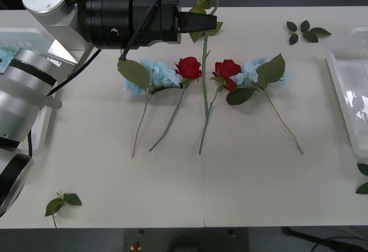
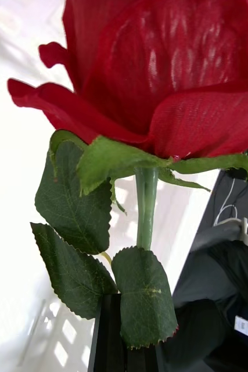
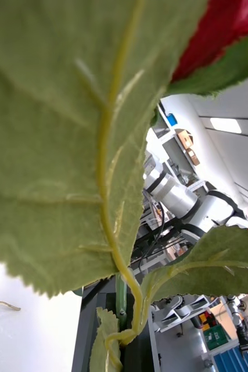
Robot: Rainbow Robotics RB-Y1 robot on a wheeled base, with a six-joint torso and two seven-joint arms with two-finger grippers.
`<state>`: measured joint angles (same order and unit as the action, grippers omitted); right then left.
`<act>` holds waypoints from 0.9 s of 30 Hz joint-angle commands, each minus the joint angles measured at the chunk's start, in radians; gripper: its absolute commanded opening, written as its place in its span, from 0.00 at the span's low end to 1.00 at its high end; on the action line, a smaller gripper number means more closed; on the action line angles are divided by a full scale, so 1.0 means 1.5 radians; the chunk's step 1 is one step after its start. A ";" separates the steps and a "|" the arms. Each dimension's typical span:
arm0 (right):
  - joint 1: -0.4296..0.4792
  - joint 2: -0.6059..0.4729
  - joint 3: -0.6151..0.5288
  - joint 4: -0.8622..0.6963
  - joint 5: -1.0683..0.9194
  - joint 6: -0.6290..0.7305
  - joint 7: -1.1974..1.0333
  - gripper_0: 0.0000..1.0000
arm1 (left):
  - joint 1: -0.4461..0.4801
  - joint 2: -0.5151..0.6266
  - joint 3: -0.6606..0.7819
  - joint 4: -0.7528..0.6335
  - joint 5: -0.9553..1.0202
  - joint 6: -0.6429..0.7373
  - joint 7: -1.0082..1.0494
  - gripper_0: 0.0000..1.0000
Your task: Put the red flowers into the right box and the blue flowers into the left box
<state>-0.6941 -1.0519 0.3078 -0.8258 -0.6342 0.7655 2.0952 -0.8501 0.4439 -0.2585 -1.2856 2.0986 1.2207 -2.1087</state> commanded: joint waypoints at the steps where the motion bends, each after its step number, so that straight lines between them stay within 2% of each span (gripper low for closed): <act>1: -0.014 0.015 0.004 0.030 0.024 -0.024 -0.021 0.00 | -0.016 0.002 0.014 -0.016 0.007 -0.004 -0.023 0.00; 8: -0.014 0.034 0.005 0.065 0.044 -0.060 -0.036 0.00 | -0.016 0.002 0.014 -0.016 0.007 -0.004 -0.023 0.00; 10: -0.014 0.034 0.005 0.065 0.044 -0.063 -0.039 0.30 | -0.016 0.002 0.014 -0.016 0.007 -0.004 -0.023 0.00; 12: -0.014 0.036 0.005 0.065 0.041 -0.063 -0.040 0.67 | -0.016 0.002 0.014 -0.016 0.007 -0.004 -0.023 0.00; 14: -0.014 0.036 0.005 0.065 0.038 -0.063 -0.041 0.87 | -0.016 0.002 0.014 -0.016 0.007 -0.004 -0.023 0.00; 15: -0.014 0.036 0.007 0.065 0.034 -0.063 -0.039 0.93 | -0.016 0.002 0.014 -0.016 0.007 -0.004 -0.023 0.00; 18: -0.014 0.038 0.008 0.065 0.021 -0.063 -0.037 0.99 | -0.016 0.002 0.014 -0.016 0.007 -0.004 -0.023 0.00; 20: -0.014 0.039 0.012 0.065 0.002 -0.063 -0.036 1.00 | -0.016 0.002 0.014 -0.016 0.007 -0.004 -0.023 0.00; 27: -0.011 0.027 0.026 0.012 -0.198 0.016 -0.022 1.00 | -0.016 0.002 0.014 -0.016 0.007 -0.004 -0.023 0.00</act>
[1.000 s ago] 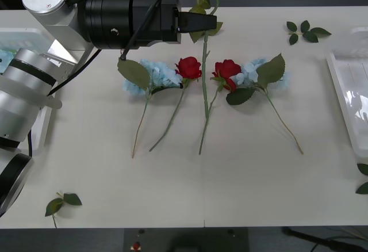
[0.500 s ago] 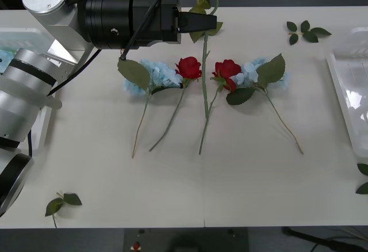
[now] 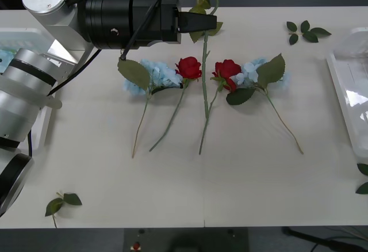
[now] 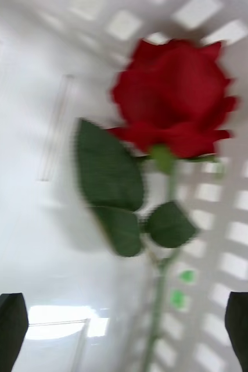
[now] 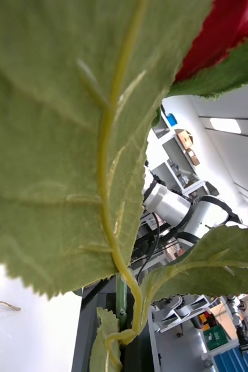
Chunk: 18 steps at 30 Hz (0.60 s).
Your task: Put the red flowers into the right box and the blue flowers into the left box
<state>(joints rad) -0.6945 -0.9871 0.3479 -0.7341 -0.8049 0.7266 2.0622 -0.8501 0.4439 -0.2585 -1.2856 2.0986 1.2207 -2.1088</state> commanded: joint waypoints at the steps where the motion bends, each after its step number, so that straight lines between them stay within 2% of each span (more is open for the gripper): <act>1: -0.011 -0.021 -0.001 -0.069 -0.123 0.066 0.002 1.00 | -0.016 0.002 0.014 -0.016 0.007 -0.004 -0.023 0.00; 7: 0.001 -0.049 0.000 -0.153 -0.332 0.144 0.009 1.00 | -0.016 0.002 0.014 -0.016 0.007 -0.004 -0.023 0.00; 11: 0.028 -0.074 0.019 -0.195 -0.579 0.168 0.014 1.00 | -0.016 0.002 0.014 -0.016 0.007 -0.004 -0.023 0.00; 16: 0.099 -0.113 0.022 -0.282 -0.846 0.189 0.026 1.00 | -0.016 0.002 0.014 -0.016 0.007 -0.004 -0.023 0.00; 18: 0.125 -0.116 0.018 -0.320 -0.906 0.189 0.031 1.00 | -0.016 0.002 0.014 -0.016 0.007 -0.004 -0.023 0.00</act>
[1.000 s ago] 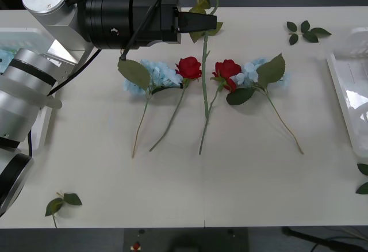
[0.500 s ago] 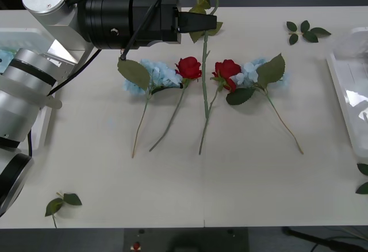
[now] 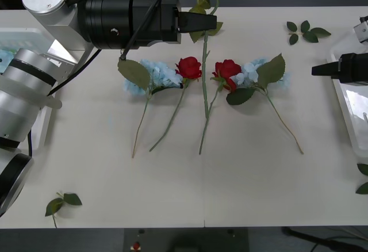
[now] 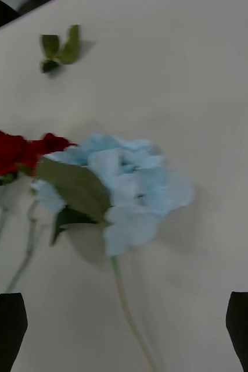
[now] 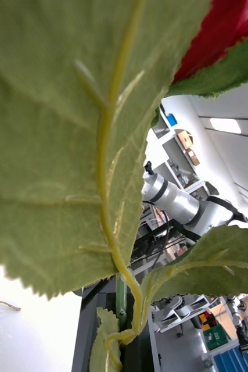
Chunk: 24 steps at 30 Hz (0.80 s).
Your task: Put the red flowers into the right box and the blue flowers into the left box
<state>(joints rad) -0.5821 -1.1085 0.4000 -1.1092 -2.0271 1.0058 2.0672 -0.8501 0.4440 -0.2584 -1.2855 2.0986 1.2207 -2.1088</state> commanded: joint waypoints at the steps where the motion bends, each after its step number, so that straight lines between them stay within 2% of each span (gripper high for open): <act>1: 0.067 -0.035 -0.024 -0.099 -0.119 0.002 0.033 1.00 | -0.016 0.002 0.014 -0.016 0.007 -0.004 -0.023 0.00; 7: 0.134 -0.030 -0.066 -0.226 -0.190 -0.004 0.060 1.00 | -0.016 0.002 0.014 -0.016 0.007 -0.004 -0.023 0.00; 15: 0.227 0.008 -0.088 -0.354 -0.366 -0.010 0.225 1.00 | -0.016 0.002 0.014 -0.016 0.007 -0.004 -0.023 0.00; 18: 0.259 0.021 -0.091 -0.400 -0.391 -0.017 0.275 1.00 | -0.016 0.002 0.014 -0.016 0.007 -0.004 -0.023 0.00; 24: 0.278 0.091 -0.090 -0.431 -0.399 -0.032 0.341 1.00 | -0.016 0.002 0.014 -0.016 0.007 -0.004 -0.023 0.00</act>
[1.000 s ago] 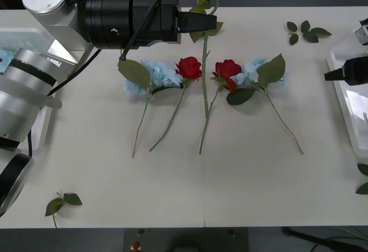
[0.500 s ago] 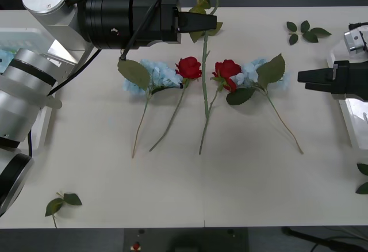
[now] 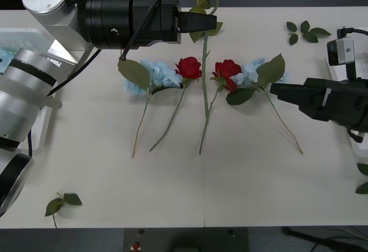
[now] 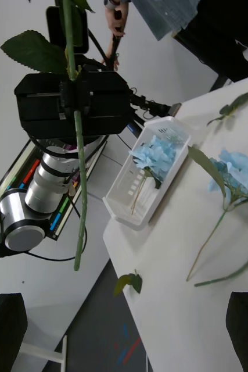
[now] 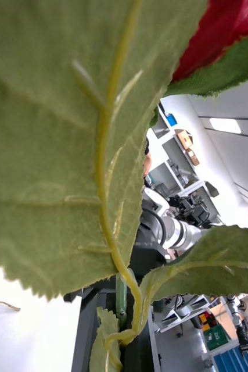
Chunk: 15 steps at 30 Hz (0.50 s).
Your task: Put the red flowers into the right box and the blue flowers into the left box
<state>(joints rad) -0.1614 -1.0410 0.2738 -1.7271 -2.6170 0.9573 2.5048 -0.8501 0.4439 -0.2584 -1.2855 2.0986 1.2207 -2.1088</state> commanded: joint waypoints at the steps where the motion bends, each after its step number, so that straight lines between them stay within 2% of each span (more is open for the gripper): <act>1: -0.002 0.062 -0.006 -0.020 -0.005 -0.002 0.058 1.00 | -0.016 0.002 0.014 -0.016 0.007 -0.004 -0.023 0.00; 7: -0.003 0.155 -0.007 -0.019 0.010 -0.022 0.093 1.00 | -0.016 0.002 0.014 -0.016 0.007 -0.004 -0.023 0.00; 15: -0.013 0.255 -0.007 -0.028 0.109 -0.034 0.104 1.00 | -0.016 0.002 0.014 -0.016 0.007 -0.004 -0.023 0.00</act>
<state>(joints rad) -0.1528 -0.6812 0.2738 -1.7356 -2.4803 0.9140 2.6239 -0.8501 0.4439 -0.2584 -1.2855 2.0986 1.2207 -2.1088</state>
